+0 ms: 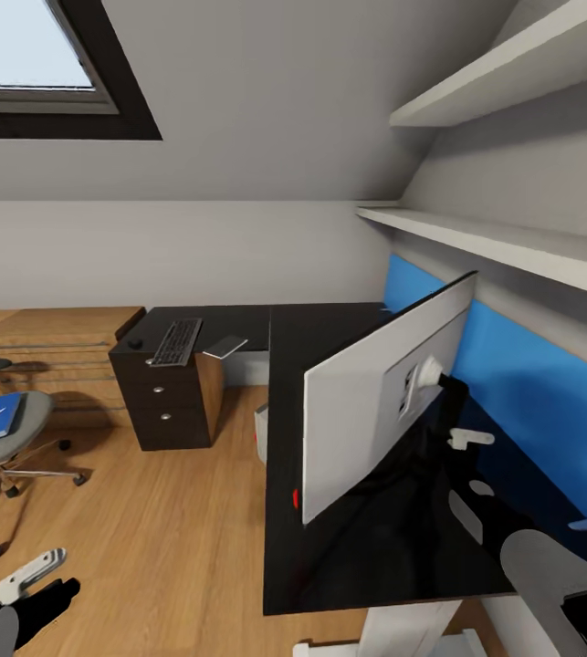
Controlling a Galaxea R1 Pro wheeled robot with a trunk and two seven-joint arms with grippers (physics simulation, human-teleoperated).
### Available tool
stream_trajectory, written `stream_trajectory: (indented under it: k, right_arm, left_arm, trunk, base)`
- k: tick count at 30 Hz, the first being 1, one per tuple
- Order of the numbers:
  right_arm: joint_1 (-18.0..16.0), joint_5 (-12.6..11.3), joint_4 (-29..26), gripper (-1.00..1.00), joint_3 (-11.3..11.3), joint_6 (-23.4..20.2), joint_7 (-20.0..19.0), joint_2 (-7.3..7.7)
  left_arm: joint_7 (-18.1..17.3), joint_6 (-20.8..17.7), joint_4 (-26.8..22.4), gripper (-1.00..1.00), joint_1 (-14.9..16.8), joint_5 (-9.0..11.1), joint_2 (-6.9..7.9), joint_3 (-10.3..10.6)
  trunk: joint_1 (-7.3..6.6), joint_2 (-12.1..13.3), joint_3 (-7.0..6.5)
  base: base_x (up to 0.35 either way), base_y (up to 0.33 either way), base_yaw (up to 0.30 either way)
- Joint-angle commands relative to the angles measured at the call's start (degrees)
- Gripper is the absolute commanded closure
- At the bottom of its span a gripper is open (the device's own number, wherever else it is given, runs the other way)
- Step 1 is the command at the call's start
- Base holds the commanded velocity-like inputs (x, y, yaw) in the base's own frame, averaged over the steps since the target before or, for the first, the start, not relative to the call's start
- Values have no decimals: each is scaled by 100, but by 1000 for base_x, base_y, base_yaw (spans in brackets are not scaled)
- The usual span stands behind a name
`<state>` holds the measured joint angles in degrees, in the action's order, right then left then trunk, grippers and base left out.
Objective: In the bedroom, organize the workspace by keeping the computer under the desk, ensuring the monitor is on the desk, placing the keyboard on the desk next to the monitor, placing the mouse on the desk next to the keyboard, moving the folder from the swivel chair onto the desk next to the mouse, stacking the notebook on top of the folder with the pen on top of the notebook, and positioning the swivel chair next to the desk.
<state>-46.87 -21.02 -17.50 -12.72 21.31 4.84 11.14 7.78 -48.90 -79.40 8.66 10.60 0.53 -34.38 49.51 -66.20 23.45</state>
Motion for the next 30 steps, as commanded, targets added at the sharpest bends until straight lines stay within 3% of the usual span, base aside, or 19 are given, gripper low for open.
stream_trajectory:
  k: [1,17,22,30]
  right_arm:
    - [-8,28,-9,100,-57,5,46,2]
    - [-9,28,-13,100,-55,5,61,2]
    - [-7,25,-16,100,-55,5,61,2]
    - [-9,26,-17,100,-53,-8,70,2]
  left_arm:
    - [47,-23,-18,-100,4,80,3,-53]
    - [32,-23,-40,-100,4,109,9,-139]
    - [31,-22,-40,-100,4,109,9,-140]
    - [33,-20,-40,-100,4,109,9,-140]
  trunk:
    - [0,-5,5]
    - [0,-5,5]
    - [0,-5,5]
    - [0,-5,5]
  base:
    - [16,-5,0]
    - [112,-4,0]
    - [245,-85,0]
    - [19,-139,0]
